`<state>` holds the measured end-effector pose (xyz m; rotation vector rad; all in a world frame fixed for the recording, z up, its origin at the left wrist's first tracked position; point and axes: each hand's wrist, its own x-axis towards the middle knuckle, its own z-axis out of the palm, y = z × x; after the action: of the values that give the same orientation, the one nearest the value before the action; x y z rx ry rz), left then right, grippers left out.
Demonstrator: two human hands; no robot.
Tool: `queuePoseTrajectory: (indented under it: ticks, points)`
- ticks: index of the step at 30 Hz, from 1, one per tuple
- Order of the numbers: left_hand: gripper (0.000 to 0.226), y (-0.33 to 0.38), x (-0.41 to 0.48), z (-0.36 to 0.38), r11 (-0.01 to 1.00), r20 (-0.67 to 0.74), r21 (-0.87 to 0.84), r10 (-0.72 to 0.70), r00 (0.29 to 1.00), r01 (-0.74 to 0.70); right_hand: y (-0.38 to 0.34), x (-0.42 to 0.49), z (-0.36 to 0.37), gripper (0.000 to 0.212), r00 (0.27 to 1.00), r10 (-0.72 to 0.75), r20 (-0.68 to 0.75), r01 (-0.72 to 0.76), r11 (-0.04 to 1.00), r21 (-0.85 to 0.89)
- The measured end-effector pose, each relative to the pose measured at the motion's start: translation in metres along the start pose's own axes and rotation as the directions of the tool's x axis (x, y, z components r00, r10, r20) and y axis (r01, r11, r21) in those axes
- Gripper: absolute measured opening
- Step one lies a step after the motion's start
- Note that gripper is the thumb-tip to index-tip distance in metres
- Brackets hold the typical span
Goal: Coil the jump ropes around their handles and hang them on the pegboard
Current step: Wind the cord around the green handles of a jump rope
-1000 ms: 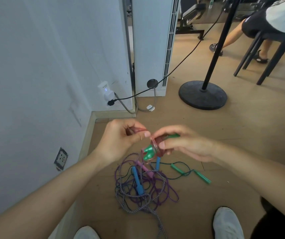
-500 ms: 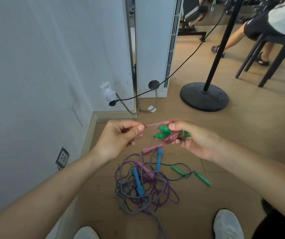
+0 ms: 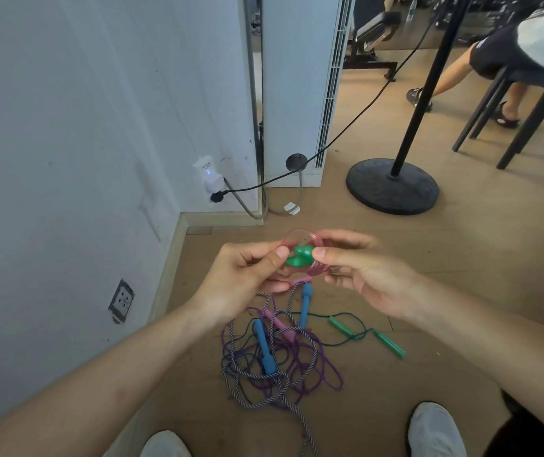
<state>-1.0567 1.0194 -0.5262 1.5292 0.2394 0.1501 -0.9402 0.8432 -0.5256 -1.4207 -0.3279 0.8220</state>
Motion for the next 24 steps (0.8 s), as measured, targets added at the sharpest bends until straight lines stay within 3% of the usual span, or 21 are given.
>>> queuePoseTrajectory:
  ticks: [5, 11, 16, 20, 24]
  points:
    - [0.025, -0.002, -0.003, 0.003, 0.998, 0.029, -0.04, -0.047, 0.998, 0.048, -0.004, -0.003, 0.001, 0.047, 0.994, -0.087, 0.067, 0.091, 0.994, -0.063]
    - [0.022, 0.003, -0.003, 0.003, 0.994, -0.005, -0.092, -0.063, 0.998, 0.063, -0.007, -0.004, 0.0, 0.04, 0.974, -0.205, 0.094, 0.225, 0.916, -0.333]
    - [0.023, 0.006, -0.003, 0.002, 0.994, 0.007, -0.09, -0.066, 0.998, 0.067, -0.01, -0.007, 0.001, 0.059, 0.95, -0.266, 0.164, 0.312, 0.824, -0.472]
    - [0.027, 0.009, -0.003, 0.001, 0.988, 0.053, -0.125, -0.086, 0.995, 0.092, -0.014, -0.012, 0.001, 0.05, 0.94, -0.254, 0.228, 0.339, 0.767, -0.544]
    - [0.026, 0.009, -0.002, 0.001, 0.976, 0.085, -0.185, -0.097, 0.992, 0.112, -0.015, -0.014, 0.004, 0.033, 0.965, -0.197, 0.175, 0.261, 0.805, -0.533]
